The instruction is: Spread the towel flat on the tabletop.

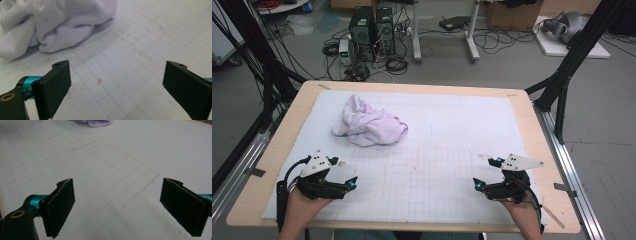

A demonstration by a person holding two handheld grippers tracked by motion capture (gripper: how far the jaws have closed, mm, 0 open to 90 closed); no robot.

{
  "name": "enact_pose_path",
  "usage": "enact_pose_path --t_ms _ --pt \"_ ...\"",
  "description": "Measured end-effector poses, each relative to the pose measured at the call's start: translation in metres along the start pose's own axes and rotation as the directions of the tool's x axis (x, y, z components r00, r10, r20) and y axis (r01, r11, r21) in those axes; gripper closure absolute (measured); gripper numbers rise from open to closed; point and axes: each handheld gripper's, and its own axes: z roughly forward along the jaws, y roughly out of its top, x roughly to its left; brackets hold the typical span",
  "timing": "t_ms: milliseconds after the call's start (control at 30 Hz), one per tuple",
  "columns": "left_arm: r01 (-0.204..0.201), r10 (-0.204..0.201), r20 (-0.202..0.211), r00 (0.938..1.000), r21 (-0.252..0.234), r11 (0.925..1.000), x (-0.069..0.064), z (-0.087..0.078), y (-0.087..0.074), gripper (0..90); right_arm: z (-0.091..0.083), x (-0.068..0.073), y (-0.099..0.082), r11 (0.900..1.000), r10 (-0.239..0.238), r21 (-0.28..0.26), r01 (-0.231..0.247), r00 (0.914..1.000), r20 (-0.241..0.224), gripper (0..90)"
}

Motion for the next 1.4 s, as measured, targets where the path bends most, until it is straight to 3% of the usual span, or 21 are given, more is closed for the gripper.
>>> enact_pose_path --t_ms 267,533,633,800,1000,1067,1233,1400 --pt "-0.003 0.003 0.019 0.9998 -0.001 1.0000 0.004 0.005 0.012 11.1 -0.005 0.002 0.001 0.9999 -0.003 -0.010 0.003 1.0000 0.008 11.8" --pt "-0.012 0.013 0.052 0.9986 -0.013 0.9998 0.015 0.024 0.044 16.0 -0.006 0.001 0.004 0.9999 -0.006 -0.010 0.006 1.0000 0.007 11.7" --pt "-0.013 0.015 0.047 0.9988 -0.025 0.9996 0.020 0.031 0.054 18.7 -0.006 0.000 0.004 0.9999 -0.007 -0.009 0.007 1.0000 0.004 11.8" --pt "0.000 0.001 0.020 0.9998 -0.045 0.9990 0.031 0.045 0.066 22.5 -0.003 0.000 0.005 0.9999 -0.014 -0.006 0.014 0.9999 -0.002 11.8" --pt "0.088 -0.090 -0.042 0.9951 -0.036 0.9954 0.058 0.069 0.065 25.2 -0.001 0.001 0.006 0.9998 -0.019 -0.008 0.019 0.9998 -0.009 11.8" --pt "0.095 -0.097 -0.061 0.9935 -0.032 0.9950 0.064 0.077 0.064 28.1 0.000 0.001 0.007 0.9997 -0.024 -0.004 0.024 0.9996 -0.012 11.8" --pt "0.122 -0.122 -0.096 0.9878 -0.014 0.9925 0.070 0.094 0.060 43.5 0.003 0.002 0.009 0.9995 -0.033 0.001 0.033 0.9991 -0.026 11.8" --pt "0.127 -0.130 -0.119 0.9845 -0.031 0.9915 0.071 0.101 0.059 55.2 0.005 0.002 0.010 0.9994 -0.033 0.010 0.034 0.9990 -0.031 11.8"
